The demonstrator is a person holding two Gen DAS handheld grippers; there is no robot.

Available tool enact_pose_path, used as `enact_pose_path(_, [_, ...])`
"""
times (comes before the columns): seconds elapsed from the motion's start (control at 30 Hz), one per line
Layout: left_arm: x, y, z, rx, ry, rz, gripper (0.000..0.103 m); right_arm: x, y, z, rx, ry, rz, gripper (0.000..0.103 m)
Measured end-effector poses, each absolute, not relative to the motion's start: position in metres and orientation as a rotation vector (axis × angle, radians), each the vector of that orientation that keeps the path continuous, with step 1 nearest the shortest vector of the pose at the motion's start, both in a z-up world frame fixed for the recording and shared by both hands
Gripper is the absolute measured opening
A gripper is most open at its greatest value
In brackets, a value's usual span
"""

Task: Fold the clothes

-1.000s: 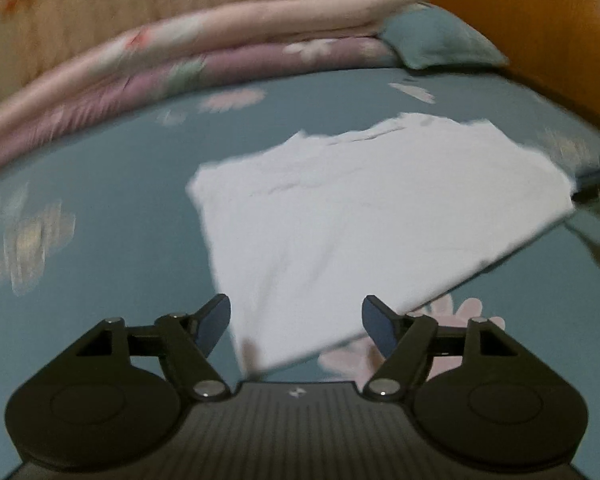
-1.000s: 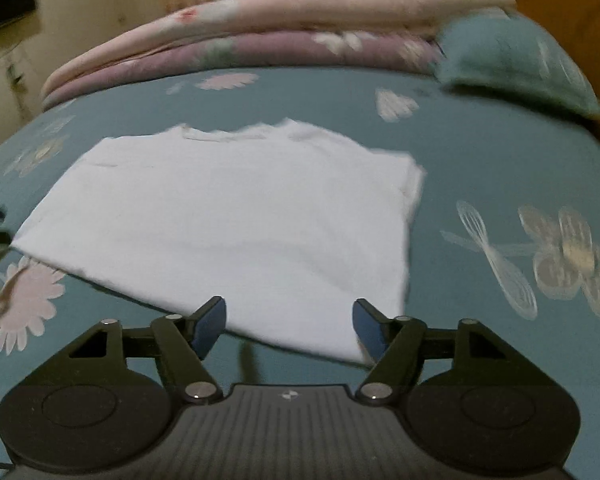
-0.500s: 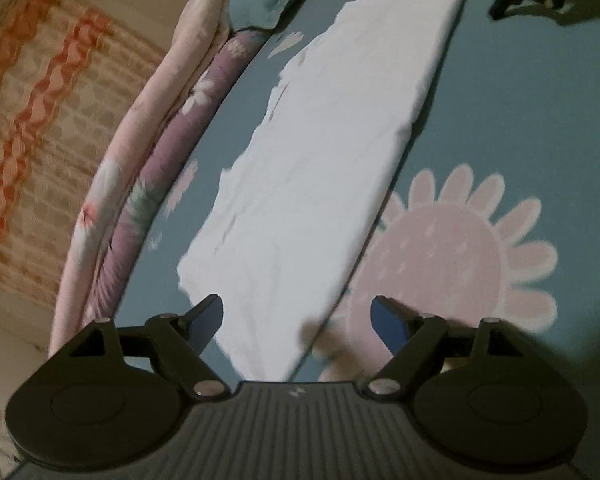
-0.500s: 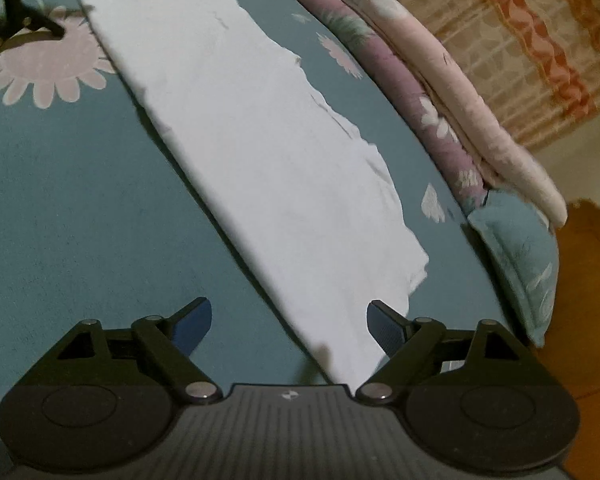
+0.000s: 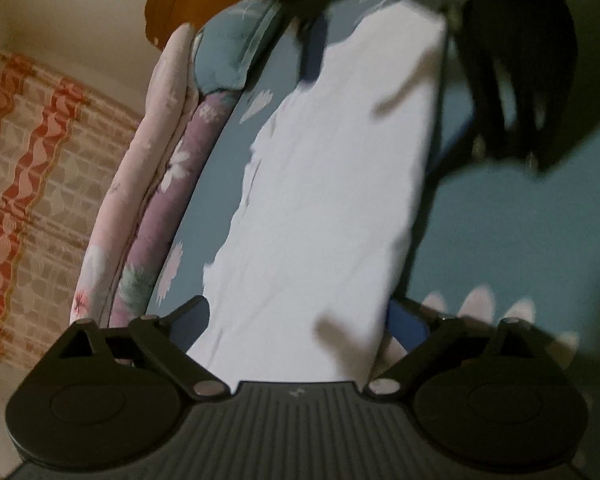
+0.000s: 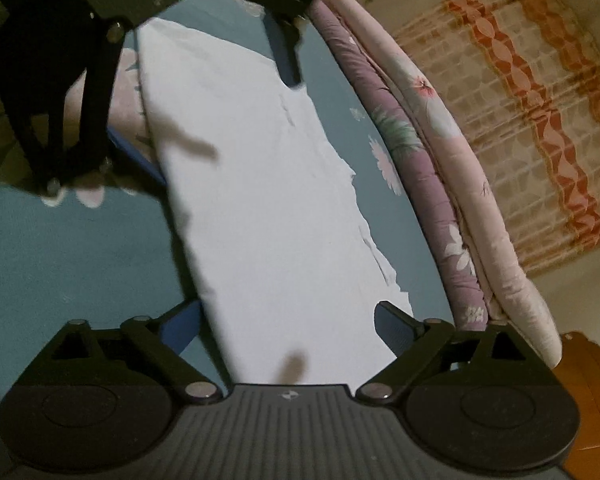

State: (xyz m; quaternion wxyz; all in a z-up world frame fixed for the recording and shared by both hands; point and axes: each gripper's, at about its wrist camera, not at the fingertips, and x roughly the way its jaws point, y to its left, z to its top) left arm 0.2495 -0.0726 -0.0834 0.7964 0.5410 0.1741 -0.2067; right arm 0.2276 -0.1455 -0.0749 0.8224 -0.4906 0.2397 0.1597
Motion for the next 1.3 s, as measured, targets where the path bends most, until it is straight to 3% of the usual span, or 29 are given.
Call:
enact_pose_path(0.23, [0.251,-0.021,-0.084,1.207,0.425,-0.309,0.095,0.227,-0.204,-0.077,-1.07,0.58,0.187,0.095])
enact_pose_path(0.67, [0.262,-0.084,-0.094,1.35,0.309,-0.374,0.095,0.24,-0.171,-0.081,-1.101,0.516,0.222,0.095])
enact_pose_path(0.9, [0.27,-0.046,-0.102,1.423,0.349,-0.262,0.089,0.243,-0.224,-0.086,-1.126,0.562,0.113,0.095])
enact_pose_path(1.03, [0.269,-0.069,-0.115,1.506,0.32,-0.262,0.067,0.246,-0.21,-0.095,-1.206,0.545,0.111,0.086])
enact_pose_path(1.1, [0.27,-0.08,-0.125,1.529,0.318,-0.262,0.049,0.248,-0.197,-0.101,-1.243,0.538,0.128,0.071])
enact_pose_path(1.17, [0.268,-0.084,-0.134,1.545,0.335,-0.263,0.023,0.245,-0.191,-0.107,-1.284,0.537,0.147,0.059])
enact_pose_path(1.23, [0.263,-0.084,-0.141,1.548,0.337,-0.257,0.008,0.24,-0.189,-0.113,-1.304,0.523,0.148,0.049])
enact_pose_path(1.3, [0.258,-0.082,-0.144,1.522,0.328,-0.237,0.006,0.236,-0.188,-0.118,-1.303,0.526,0.155,0.029])
